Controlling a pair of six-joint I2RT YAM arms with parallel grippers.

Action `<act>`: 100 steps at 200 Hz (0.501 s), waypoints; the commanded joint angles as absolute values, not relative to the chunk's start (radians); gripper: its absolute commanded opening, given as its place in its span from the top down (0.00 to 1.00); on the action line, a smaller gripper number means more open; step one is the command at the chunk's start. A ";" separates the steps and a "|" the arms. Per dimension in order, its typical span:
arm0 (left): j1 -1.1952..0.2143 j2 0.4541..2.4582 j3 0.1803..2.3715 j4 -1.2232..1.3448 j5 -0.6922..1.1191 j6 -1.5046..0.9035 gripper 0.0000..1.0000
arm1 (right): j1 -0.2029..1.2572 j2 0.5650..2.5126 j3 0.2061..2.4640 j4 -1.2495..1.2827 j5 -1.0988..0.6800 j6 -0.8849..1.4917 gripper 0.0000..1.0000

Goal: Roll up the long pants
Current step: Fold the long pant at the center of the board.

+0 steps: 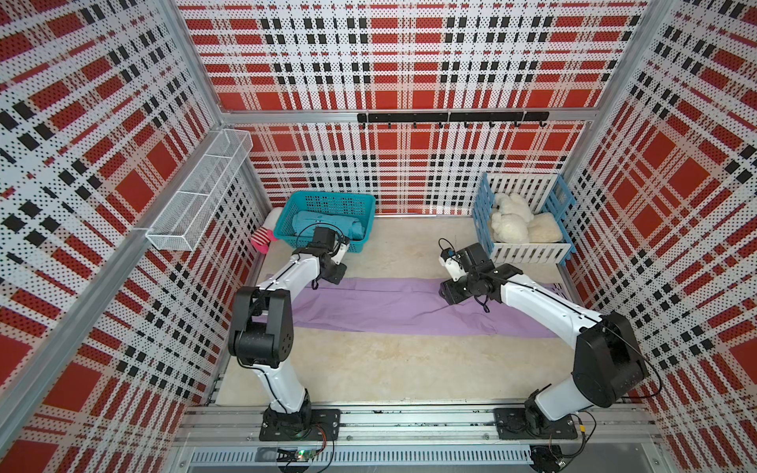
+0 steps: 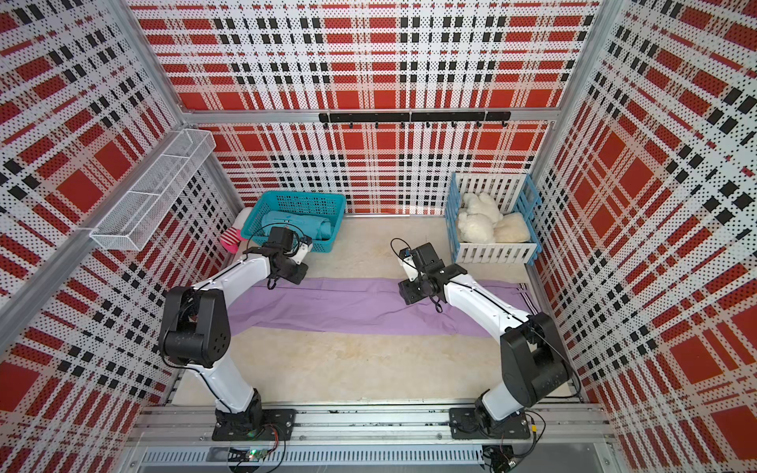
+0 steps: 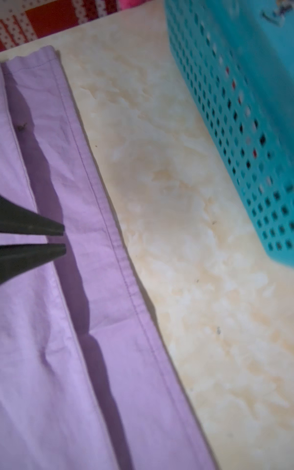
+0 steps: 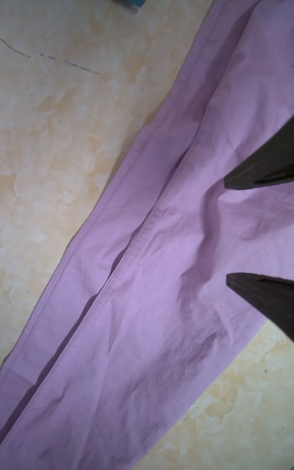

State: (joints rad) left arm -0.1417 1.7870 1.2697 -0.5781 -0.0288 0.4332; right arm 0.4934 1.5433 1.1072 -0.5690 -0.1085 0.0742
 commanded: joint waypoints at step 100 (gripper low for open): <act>-0.210 1.913 1.294 -0.749 0.129 0.700 0.87 | 0.492 1.553 1.050 -0.539 -0.133 0.064 0.41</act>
State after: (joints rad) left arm -0.2035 1.8973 1.2751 -0.7155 0.0994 0.7052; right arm 0.4934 1.5433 1.0611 -0.5510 -0.1276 0.0677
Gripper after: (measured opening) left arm 0.131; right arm 0.591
